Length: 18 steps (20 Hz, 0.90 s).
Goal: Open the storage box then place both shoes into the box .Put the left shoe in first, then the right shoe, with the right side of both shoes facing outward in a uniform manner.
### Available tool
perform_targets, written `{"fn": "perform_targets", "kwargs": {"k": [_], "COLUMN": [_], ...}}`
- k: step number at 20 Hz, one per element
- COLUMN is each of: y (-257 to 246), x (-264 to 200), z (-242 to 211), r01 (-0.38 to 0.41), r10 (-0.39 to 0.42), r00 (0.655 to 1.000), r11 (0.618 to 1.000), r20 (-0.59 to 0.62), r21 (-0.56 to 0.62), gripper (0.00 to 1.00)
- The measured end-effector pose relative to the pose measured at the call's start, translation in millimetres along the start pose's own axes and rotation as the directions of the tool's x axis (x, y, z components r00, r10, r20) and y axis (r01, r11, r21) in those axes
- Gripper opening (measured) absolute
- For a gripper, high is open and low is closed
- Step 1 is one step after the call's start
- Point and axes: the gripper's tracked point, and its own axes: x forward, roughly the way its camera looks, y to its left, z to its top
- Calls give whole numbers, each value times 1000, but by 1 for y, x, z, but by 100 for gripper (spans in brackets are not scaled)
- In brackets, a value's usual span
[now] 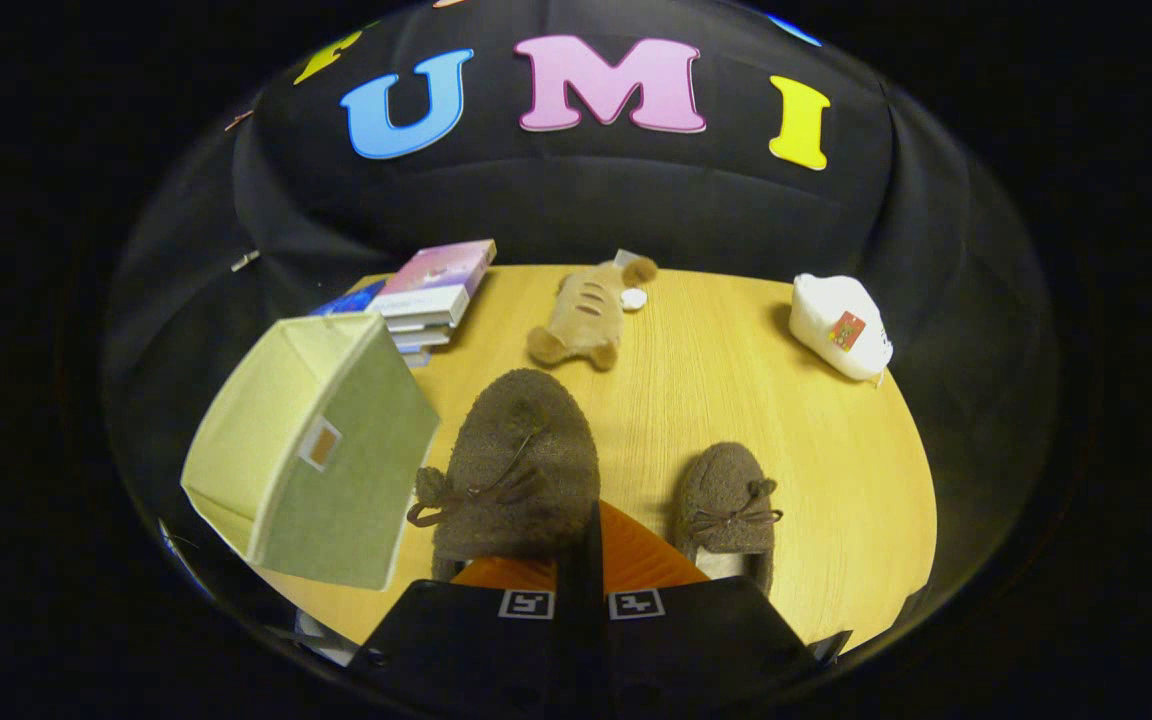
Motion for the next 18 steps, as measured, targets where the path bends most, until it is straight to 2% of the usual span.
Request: {"fn": "perform_targets", "kwargs": {"k": [5,9,14,18], "y": [66,146,227,263], "x": [-50,-50,-6,36], "z": [78,103,82,45], "r01": [-64,-155,-162,-104], "r10": [63,153,168,115], "r00": [996,987,985,989], "r11": [998,987,979,988], "r20": [59,51,-35,-96], "r21": [5,46,124,113], "gripper": [5,5,5,5]}}
